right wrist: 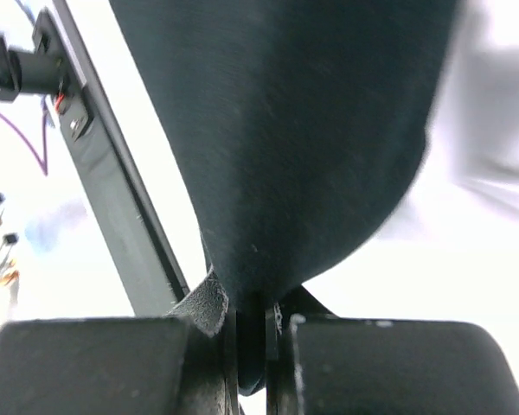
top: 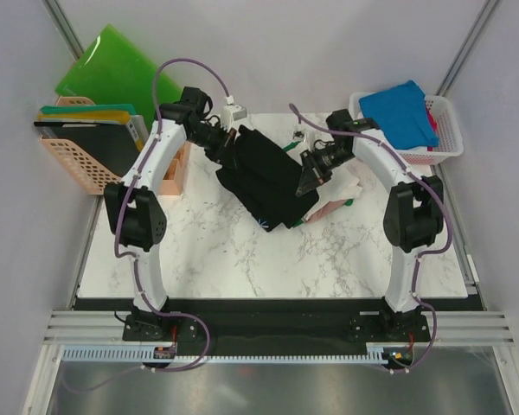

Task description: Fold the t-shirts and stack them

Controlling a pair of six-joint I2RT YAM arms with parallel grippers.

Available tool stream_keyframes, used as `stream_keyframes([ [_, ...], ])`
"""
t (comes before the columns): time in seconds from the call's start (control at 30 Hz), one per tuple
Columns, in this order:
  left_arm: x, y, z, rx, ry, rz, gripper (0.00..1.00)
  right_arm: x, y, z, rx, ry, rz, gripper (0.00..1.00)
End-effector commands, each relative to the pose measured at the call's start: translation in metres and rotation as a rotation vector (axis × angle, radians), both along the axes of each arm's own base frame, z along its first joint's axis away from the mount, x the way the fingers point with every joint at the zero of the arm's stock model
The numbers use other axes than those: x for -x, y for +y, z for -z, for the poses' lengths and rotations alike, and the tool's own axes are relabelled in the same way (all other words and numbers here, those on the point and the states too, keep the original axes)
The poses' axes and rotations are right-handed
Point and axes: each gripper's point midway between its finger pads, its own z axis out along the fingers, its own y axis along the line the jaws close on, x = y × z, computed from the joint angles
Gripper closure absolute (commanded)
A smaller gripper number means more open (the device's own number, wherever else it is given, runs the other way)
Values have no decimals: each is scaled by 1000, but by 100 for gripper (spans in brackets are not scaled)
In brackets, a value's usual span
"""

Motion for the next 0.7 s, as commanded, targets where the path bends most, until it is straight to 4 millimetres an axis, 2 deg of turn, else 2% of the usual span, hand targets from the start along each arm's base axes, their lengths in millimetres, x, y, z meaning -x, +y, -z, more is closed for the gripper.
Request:
stream_keyframes([
  [0.0, -17, -4, -17, 15, -18, -27, 98, -18, -28, -29, -17, -76, 33, 100],
  [0.17, -35, -12, -11, 2, -26, -16, 98, -37, -56, -22, 5, -85, 85, 100],
  [0.2, -37, -13, 0, -10, -6, -17, 98, -38, -59, -20, 11, -80, 92, 100],
  [0.43, -53, -27, 24, -19, 9, -10, 98, -63, -93, -15, 42, -98, 178, 100],
  [0.5, -58, -33, 19, 2, -1, -10, 98, -72, -110, -18, 45, -110, 220, 100],
  [0.57, -56, -40, 20, 9, 6, 3, 98, -74, -113, -19, 41, -105, 226, 100],
  [0.6, -54, -42, 22, 8, 10, 11, 98, -78, -131, -20, 41, -108, 262, 100],
  [0.67, -49, -45, 21, 4, 12, 25, 98, -78, -138, -23, 41, -112, 273, 100],
])
